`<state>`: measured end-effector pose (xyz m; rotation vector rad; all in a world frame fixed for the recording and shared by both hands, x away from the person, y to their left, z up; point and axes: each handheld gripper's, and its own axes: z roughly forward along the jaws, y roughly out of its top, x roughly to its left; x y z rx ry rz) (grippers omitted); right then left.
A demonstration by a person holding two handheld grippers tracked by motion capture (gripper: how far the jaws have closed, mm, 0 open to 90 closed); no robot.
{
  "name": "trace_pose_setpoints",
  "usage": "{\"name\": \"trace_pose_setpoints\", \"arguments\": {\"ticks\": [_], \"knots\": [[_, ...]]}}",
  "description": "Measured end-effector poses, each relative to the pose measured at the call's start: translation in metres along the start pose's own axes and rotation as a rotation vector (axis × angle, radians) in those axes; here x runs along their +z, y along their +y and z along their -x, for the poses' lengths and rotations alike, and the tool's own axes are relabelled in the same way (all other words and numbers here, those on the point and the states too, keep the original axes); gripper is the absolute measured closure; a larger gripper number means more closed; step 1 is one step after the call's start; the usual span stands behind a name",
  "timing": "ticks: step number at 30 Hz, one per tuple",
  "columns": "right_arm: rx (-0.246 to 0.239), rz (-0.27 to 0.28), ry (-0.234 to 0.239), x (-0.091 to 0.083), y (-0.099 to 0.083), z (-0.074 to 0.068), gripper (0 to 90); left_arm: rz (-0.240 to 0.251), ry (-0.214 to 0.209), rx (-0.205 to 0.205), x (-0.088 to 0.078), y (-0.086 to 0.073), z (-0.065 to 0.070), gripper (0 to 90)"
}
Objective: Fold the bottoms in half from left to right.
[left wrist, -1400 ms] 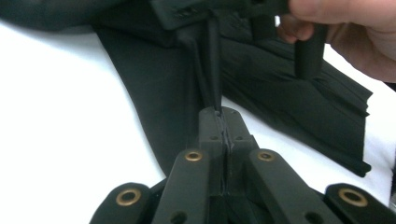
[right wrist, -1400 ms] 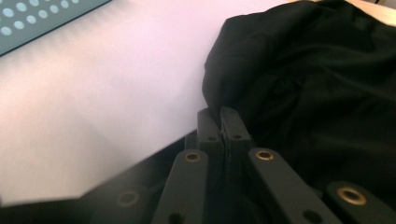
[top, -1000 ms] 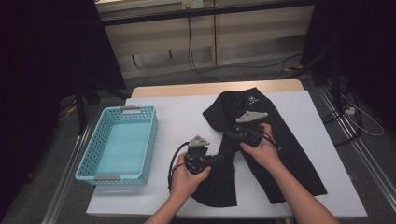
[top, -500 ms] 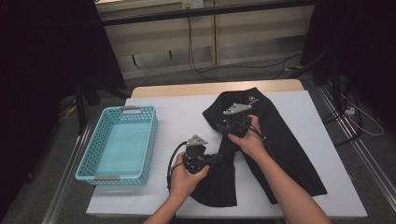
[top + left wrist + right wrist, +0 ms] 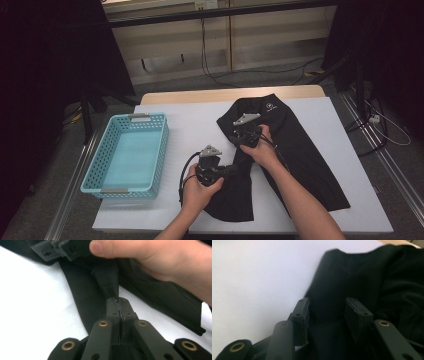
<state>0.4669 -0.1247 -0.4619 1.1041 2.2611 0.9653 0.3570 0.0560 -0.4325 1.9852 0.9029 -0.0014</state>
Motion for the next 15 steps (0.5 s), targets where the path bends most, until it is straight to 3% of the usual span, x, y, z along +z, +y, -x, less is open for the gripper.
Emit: {"name": "trace_pose_setpoints", "arguments": {"ticks": [3, 9, 15], "knots": [[0.027, 0.005, 0.01, 0.003, -0.003, 0.004, 60.5, 0.007, 0.002, -0.002, -0.002, 0.001, 0.0, 88.6], [0.05, 0.005, 0.036, 0.003, -0.003, 0.008, 87.7, 0.028, 0.003, 0.0, -0.005, 0.002, 0.0, 88.7], [0.163, 0.081, 0.073, -0.014, 0.005, 0.02, 89.4, 0.028, 0.002, 0.004, -0.006, 0.003, 0.0, 88.7]]}}
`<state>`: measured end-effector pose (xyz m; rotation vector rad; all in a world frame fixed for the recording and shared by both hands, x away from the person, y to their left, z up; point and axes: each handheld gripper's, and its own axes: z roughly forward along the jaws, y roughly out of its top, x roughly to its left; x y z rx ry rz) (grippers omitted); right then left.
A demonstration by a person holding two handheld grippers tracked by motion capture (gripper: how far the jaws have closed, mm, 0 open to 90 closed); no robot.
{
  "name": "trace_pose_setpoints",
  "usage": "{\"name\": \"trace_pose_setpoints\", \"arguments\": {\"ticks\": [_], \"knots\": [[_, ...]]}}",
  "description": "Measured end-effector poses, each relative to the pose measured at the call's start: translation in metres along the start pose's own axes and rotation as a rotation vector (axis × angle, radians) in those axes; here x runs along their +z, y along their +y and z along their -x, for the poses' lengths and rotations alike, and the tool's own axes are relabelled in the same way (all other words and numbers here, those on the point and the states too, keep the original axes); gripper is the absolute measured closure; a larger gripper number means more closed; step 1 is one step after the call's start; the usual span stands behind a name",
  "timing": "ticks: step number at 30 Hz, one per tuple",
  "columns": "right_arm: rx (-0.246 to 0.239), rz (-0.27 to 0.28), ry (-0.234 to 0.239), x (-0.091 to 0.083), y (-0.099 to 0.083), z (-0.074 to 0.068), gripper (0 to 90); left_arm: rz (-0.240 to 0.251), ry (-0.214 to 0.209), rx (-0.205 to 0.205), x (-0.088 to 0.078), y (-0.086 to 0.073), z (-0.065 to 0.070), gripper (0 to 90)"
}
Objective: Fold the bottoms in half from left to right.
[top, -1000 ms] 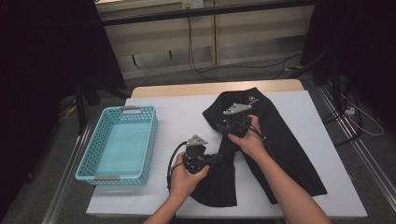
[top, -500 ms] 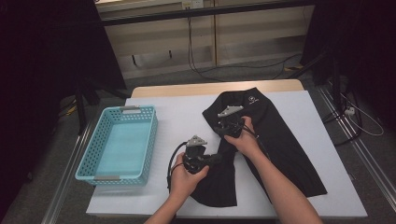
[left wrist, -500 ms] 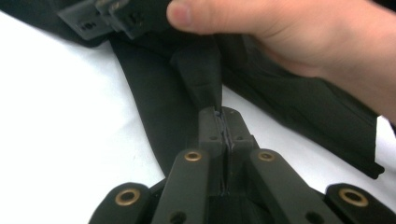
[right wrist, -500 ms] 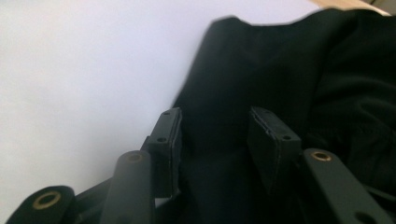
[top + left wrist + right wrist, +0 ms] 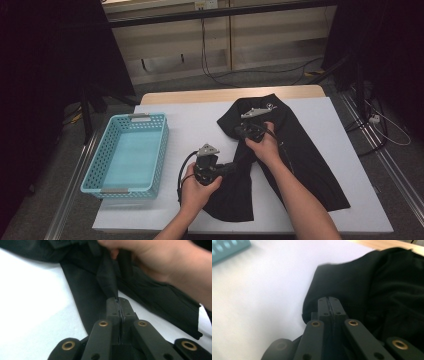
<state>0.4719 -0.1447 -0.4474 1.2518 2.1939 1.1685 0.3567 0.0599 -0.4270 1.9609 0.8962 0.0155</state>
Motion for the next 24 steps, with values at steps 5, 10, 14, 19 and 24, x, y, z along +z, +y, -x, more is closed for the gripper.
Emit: {"name": "trace_pose_setpoints", "arguments": {"ticks": [5, 10, 14, 19, 24], "knots": [[0.003, 0.027, 0.008, -0.012, 0.007, 0.004, 89.4, 0.004, 0.002, 0.004, 0.002, 0.0, 0.0, 88.7], [0.012, 0.028, 0.008, -0.017, 0.007, 0.007, 89.3, 0.005, 0.0, -0.003, 0.002, 0.0, 0.0, 88.7], [0.006, -0.001, 0.019, -0.013, 0.005, 0.003, 83.5, 0.008, 0.001, -0.001, 0.001, 0.0, 0.0, 88.7], [-0.01, -0.006, -0.001, -0.003, 0.003, -0.005, 64.7, 0.004, 0.005, -0.006, 0.001, -0.002, -0.002, 88.7], [-0.048, -0.075, -0.016, 0.012, -0.005, -0.011, 52.9, 0.005, 0.007, -0.012, -0.001, -0.001, -0.003, 88.7]]}}
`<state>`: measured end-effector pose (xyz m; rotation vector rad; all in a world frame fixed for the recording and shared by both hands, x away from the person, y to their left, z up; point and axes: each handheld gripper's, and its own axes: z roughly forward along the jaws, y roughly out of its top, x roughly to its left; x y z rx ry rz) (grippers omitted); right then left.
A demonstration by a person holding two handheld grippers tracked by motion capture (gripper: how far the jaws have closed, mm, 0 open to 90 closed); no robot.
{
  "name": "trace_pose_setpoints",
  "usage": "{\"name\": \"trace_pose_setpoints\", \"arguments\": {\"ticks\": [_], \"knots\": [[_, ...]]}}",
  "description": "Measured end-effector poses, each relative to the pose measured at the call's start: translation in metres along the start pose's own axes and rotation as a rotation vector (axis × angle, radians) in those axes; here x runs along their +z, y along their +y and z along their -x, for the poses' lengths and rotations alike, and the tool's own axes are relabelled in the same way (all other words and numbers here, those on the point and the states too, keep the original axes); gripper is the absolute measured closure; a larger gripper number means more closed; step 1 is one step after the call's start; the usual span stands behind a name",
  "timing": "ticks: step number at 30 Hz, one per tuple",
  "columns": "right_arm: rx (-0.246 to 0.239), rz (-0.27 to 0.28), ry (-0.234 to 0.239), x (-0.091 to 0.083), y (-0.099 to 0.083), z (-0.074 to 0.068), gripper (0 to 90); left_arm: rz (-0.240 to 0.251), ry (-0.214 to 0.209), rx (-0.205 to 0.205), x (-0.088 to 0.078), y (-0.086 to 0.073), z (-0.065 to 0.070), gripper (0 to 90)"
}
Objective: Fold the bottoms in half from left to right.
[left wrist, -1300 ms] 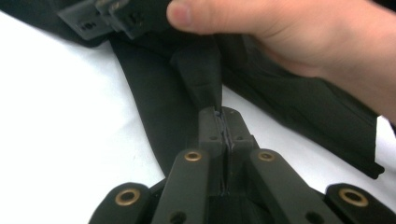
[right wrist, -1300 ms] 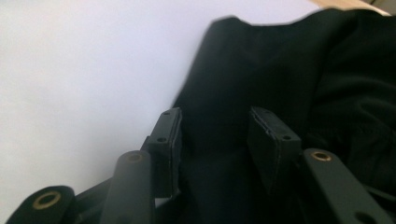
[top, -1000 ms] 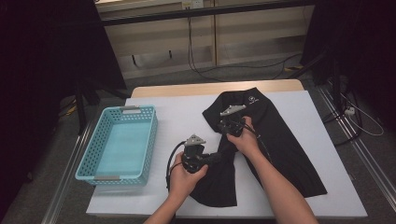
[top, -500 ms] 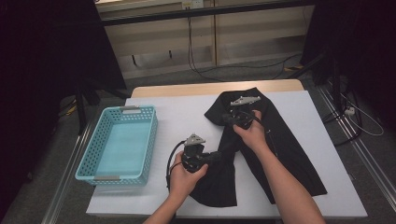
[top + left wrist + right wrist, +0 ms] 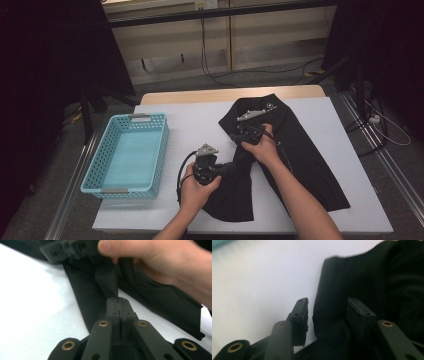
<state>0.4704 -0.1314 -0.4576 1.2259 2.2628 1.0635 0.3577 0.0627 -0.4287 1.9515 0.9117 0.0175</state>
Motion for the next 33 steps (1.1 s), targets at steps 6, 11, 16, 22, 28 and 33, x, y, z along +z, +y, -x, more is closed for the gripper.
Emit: {"name": "trace_pose_setpoints", "arguments": {"ticks": [6, 11, 16, 22, 28, 33], "knots": [[-0.024, -0.001, -0.033, 0.001, -0.001, 0.0, 80.6, 0.004, -0.008, -0.015, 0.002, -0.001, 0.0, 88.8], [0.013, 0.051, -0.022, -0.011, 0.005, 0.007, 85.8, 0.013, -0.013, -0.011, -0.001, 0.001, 0.0, 88.8], [0.102, 0.125, 0.006, -0.028, 0.013, 0.017, 86.0, 0.019, -0.025, -0.018, -0.002, 0.004, 0.003, 88.9], [0.123, 0.156, 0.015, -0.041, 0.019, 0.019, 86.1, 0.039, -0.032, -0.024, -0.006, 0.006, 0.005, 88.9], [0.138, 0.167, 0.026, -0.045, 0.023, 0.02, 86.2, 0.055, -0.04, -0.023, -0.009, 0.011, 0.007, 88.9], [0.135, 0.177, 0.025, -0.049, 0.028, 0.022, 86.2, 0.057, -0.048, -0.018, -0.009, 0.014, 0.009, 88.9]]}}
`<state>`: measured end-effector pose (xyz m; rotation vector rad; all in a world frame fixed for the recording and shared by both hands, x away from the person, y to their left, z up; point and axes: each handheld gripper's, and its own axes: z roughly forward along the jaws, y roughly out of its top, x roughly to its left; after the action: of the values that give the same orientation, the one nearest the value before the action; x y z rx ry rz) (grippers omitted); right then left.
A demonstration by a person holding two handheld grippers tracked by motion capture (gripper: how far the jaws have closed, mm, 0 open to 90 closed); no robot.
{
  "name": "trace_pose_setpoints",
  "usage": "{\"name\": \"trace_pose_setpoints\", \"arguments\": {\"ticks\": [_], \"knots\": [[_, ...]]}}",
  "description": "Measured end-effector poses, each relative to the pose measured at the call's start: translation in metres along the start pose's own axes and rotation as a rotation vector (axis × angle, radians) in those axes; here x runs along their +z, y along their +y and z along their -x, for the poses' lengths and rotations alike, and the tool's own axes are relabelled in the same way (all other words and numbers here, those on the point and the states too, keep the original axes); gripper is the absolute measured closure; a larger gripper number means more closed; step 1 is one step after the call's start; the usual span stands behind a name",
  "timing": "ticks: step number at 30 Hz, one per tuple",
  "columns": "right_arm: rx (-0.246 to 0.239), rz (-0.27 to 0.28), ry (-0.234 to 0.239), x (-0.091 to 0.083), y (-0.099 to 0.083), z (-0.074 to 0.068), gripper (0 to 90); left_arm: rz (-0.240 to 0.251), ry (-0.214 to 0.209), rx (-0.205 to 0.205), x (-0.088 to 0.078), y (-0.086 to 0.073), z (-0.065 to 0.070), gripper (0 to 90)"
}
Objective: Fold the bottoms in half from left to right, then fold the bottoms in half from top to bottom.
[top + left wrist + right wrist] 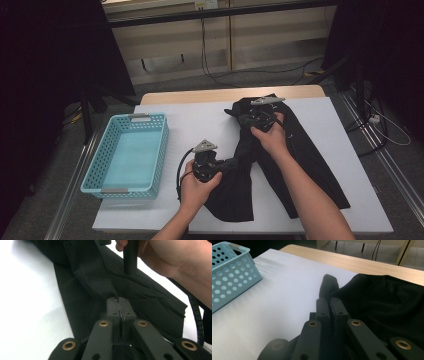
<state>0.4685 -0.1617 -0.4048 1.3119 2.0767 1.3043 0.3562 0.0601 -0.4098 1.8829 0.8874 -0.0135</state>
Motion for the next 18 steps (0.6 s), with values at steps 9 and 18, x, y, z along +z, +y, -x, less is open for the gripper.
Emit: {"name": "trace_pose_setpoints", "arguments": {"ticks": [9, 18], "knots": [[-0.004, 0.003, -0.003, -0.002, 0.002, 0.002, 86.2, 0.008, -0.014, 0.0, 0.002, 0.004, 0.003, 88.9], [0.024, 0.039, -0.029, -0.025, 0.014, 0.023, 86.5, 0.039, -0.088, 0.03, 0.019, 0.033, 0.03, 89.0]]}}
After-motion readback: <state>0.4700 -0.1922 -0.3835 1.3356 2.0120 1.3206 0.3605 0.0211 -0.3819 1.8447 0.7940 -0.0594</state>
